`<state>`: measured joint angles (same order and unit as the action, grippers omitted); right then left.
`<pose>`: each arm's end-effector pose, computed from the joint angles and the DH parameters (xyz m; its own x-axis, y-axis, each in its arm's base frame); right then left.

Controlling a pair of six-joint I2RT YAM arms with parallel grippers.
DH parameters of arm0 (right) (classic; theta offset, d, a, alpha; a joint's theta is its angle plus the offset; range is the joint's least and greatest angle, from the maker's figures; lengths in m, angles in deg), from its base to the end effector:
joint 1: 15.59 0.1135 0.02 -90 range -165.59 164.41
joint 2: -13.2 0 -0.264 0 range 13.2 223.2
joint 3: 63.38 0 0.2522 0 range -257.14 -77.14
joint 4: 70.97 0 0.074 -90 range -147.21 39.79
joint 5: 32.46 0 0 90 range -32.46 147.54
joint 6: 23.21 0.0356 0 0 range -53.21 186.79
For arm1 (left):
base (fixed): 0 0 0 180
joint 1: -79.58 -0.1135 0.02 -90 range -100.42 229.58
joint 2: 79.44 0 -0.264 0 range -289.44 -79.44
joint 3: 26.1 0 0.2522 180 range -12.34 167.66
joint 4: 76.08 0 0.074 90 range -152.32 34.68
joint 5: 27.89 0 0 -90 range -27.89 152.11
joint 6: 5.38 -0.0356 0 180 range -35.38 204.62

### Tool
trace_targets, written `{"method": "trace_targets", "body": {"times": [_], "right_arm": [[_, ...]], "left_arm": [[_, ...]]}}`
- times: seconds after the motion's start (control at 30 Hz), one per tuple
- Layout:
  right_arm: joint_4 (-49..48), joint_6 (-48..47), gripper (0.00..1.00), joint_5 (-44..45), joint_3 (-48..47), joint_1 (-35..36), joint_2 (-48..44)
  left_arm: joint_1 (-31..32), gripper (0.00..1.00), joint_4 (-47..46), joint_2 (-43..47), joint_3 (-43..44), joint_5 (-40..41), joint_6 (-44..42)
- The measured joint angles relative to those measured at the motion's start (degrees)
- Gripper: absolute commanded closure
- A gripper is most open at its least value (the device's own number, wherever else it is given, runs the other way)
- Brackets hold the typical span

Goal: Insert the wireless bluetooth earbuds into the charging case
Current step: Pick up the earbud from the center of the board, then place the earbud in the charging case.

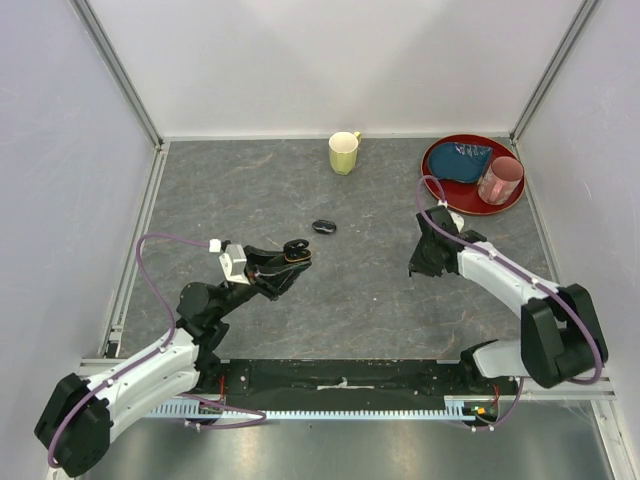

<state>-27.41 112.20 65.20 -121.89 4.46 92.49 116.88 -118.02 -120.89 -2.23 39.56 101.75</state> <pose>0.2403 0.0826 0.1849 -0.7978 0.4602 -0.3896 0.4025 0.8876 0.2240 0.1189 -0.1078 0.2562 0.0669 -0.3929 -0.9171 0.8970 0.4261 -0.1172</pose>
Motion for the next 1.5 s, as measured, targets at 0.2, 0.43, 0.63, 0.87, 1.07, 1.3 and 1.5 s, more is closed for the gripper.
{"method": "trace_targets", "body": {"times": [0.2, 0.43, 0.63, 0.87, 1.07, 1.3, 1.5], "right_arm": [[-2.51, -0.66, 1.0, 3.45, -0.02, 4.02, -9.6], [-9.51, -0.24, 1.0, 10.56, -0.02, 11.19, -22.73], [-17.07, 0.24, 1.0, 13.05, -0.02, 15.21, -29.2], [-26.99, -0.5, 1.0, 14.6, 0.11, 21.55, -32.09], [-36.98, -1.84, 1.0, 14.53, 0.15, 26.51, -31.78], [-45.03, -3.45, 1.0, 13.16, 0.15, 33.83, -26.51], [-48.98, -5.46, 1.0, 12.02, -0.24, 39.56, -22.67]], "left_arm": [[0.0, 0.98, 0.0, -1.31, 0.24, 0.0, 0.0], [0.0, 0.98, -0.2, -3.89, 0.81, -0.02, 0.04], [0.0, 0.98, -1.33, -5.81, 1.44, -0.02, 0.66], [0.0, 0.98, -3.67, -8.35, 1.68, -0.04, 1.07], [0.17, 0.98, -6.99, -11.37, 2.6, -0.24, 1.07], [1.66, 0.98, -9.73, -13.38, 2.78, -0.5, 0.94], [3.54, 0.98, -10.88, -13.66, 2.82, -0.35, -0.92]]}}
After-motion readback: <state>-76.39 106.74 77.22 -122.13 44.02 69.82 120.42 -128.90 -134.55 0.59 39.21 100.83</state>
